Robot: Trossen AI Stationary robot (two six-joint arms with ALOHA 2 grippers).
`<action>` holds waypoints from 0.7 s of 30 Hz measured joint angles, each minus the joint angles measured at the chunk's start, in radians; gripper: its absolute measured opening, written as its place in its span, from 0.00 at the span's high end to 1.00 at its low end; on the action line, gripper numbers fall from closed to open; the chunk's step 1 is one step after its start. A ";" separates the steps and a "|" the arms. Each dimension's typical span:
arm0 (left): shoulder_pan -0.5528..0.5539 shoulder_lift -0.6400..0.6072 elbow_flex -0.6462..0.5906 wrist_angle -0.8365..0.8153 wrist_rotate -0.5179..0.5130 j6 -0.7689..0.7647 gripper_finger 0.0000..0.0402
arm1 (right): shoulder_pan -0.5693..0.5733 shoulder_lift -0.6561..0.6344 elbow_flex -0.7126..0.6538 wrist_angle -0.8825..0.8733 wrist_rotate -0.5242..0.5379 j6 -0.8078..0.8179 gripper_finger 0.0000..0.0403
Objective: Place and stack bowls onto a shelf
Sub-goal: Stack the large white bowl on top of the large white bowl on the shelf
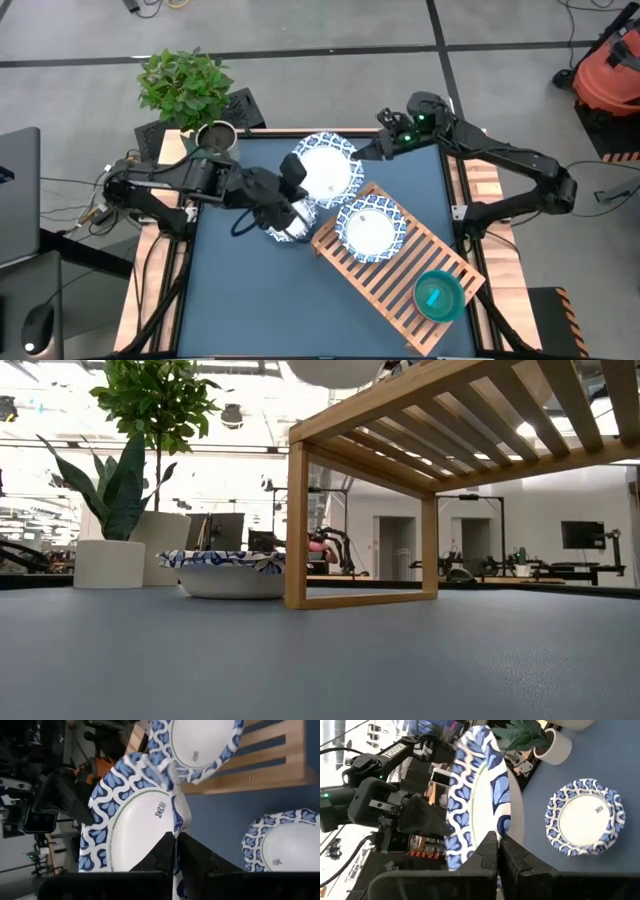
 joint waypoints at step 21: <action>-0.173 -0.011 0.000 -0.038 -0.398 -0.284 0.74 | 0.138 -0.296 0.000 -0.600 0.194 0.094 0.95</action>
